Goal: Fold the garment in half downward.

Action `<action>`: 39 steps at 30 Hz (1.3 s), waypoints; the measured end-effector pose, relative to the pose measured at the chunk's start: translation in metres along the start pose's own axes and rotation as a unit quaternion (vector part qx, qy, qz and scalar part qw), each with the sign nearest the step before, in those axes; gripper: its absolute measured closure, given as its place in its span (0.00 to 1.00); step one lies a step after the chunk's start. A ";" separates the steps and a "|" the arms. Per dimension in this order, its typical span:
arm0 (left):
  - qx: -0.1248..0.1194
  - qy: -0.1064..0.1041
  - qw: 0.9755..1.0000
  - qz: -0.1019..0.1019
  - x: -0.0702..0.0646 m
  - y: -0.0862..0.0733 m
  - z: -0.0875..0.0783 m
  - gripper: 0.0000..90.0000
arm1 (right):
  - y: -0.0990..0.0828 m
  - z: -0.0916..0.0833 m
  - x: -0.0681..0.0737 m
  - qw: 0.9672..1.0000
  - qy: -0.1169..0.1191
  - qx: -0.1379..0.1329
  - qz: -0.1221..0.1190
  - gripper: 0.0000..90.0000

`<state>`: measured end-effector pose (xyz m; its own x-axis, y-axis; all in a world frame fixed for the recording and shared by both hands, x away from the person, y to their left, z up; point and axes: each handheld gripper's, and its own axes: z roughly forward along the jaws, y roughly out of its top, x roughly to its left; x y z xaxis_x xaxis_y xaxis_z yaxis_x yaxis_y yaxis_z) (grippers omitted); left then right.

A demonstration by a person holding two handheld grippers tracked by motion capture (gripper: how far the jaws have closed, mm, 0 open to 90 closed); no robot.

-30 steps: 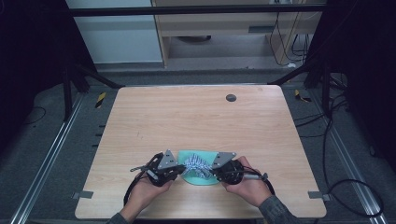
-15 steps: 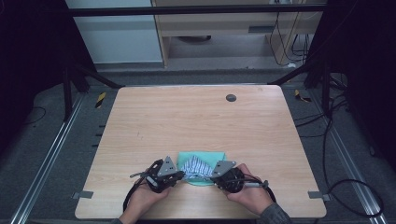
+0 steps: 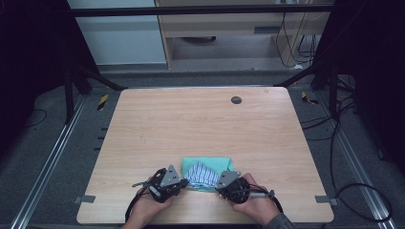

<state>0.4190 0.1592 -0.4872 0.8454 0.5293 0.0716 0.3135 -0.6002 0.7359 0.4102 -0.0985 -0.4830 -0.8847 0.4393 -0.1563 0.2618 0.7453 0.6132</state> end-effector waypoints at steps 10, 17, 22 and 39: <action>-0.041 0.017 0.999 -0.022 0.003 0.005 -0.017 0.80 | 0.002 -0.006 0.000 1.000 -0.005 -0.008 0.009 0.71; -0.024 0.017 0.999 -0.024 0.009 0.011 -0.004 0.86 | 0.014 -0.007 -0.002 1.000 -0.012 -0.020 0.012 0.63; -0.007 0.011 1.000 -0.003 -0.001 0.007 0.001 0.88 | 0.017 -0.003 0.002 1.000 0.004 -0.015 0.005 0.68; -0.021 0.051 0.997 -0.049 0.005 -0.002 -0.012 0.46 | 0.006 -0.016 -0.001 0.998 -0.021 -0.036 0.041 0.25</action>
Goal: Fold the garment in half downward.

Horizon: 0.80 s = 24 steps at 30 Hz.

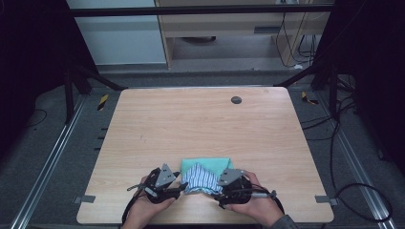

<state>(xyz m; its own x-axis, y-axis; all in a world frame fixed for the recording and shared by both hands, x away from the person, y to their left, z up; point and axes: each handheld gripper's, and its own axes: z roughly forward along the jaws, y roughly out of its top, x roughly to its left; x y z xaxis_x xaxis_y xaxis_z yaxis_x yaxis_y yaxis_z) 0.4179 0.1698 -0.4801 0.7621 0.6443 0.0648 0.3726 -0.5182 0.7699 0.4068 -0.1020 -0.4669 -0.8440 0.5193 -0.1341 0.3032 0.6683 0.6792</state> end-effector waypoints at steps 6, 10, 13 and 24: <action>-0.001 0.024 0.999 -0.038 0.013 -0.001 -0.003 0.21 | -0.018 -0.013 -0.033 0.996 -0.049 -0.005 0.080 0.10; 0.010 0.028 0.998 -0.055 0.025 -0.003 -0.004 0.12 | -0.032 -0.018 -0.052 0.991 -0.063 -0.005 0.117 0.07; 0.007 0.032 0.997 -0.064 0.036 -0.004 -0.006 0.10 | -0.040 -0.021 -0.065 0.989 -0.068 -0.008 0.134 0.08; 0.029 0.057 0.995 -0.080 0.081 -0.008 -0.010 0.07 | -0.061 -0.024 -0.106 0.980 -0.096 -0.001 0.176 0.11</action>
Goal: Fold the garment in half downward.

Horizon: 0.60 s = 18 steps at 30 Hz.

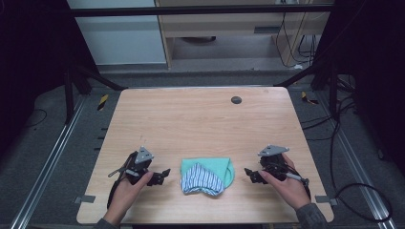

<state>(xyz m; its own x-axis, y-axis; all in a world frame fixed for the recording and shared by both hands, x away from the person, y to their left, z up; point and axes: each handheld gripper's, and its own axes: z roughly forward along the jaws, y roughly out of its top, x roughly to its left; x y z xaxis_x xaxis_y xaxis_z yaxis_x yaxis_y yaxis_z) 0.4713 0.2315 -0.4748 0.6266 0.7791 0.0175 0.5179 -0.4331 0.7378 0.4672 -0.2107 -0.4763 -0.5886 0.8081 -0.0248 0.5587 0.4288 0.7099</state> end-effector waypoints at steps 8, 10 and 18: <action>0.024 0.021 0.999 -0.034 0.038 0.007 0.013 0.08 | 0.013 0.009 -0.033 0.999 -0.026 0.002 0.047 0.10; 0.034 0.025 0.998 -0.036 0.043 0.007 0.016 0.08 | 0.015 0.012 -0.037 0.998 -0.031 0.005 0.056 0.10; 0.039 0.038 0.998 -0.035 0.063 0.008 0.024 0.08 | 0.015 0.031 -0.053 0.996 -0.022 0.013 0.089 0.09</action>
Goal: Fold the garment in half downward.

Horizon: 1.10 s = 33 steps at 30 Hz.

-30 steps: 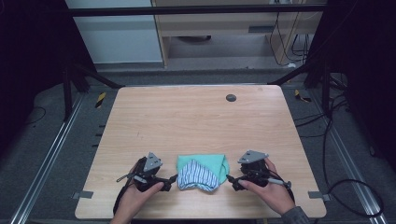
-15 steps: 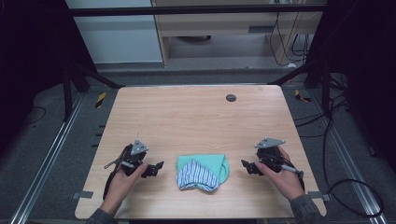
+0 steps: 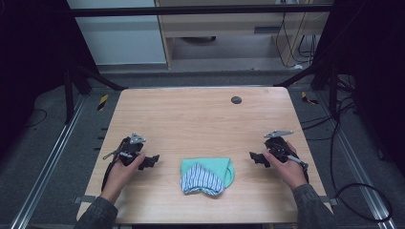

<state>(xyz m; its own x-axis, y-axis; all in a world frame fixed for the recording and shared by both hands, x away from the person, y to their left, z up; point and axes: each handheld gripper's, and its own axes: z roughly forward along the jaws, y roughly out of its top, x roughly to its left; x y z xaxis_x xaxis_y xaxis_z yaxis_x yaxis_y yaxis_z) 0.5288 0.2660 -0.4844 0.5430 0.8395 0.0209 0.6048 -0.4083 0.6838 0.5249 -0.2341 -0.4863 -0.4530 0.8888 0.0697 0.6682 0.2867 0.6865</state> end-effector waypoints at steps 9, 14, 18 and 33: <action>-0.007 0.021 1.000 -0.008 0.013 -0.002 0.008 0.08 | 0.001 0.015 -0.013 0.999 -0.028 -0.015 0.038 0.10; -0.013 0.023 0.999 -0.029 0.019 -0.008 0.011 0.08 | 0.002 0.018 -0.015 0.998 -0.039 -0.021 0.050 0.10; -0.011 0.030 0.999 -0.031 0.022 -0.010 0.014 0.08 | 0.002 0.020 -0.016 0.997 -0.051 -0.029 0.057 0.10; -0.022 0.034 0.999 -0.034 0.021 -0.012 0.022 0.01 | 0.001 0.036 0.000 0.994 -0.096 -0.030 0.049 0.02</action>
<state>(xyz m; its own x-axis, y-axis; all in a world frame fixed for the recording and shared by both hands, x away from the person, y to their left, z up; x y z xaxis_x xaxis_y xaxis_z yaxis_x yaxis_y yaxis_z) 0.5456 0.2804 -0.5077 0.4597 0.8878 0.0221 0.6121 -0.3347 0.7164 0.5467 -0.2210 -0.5117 -0.2630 0.9648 0.0032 0.6644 0.1787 0.7257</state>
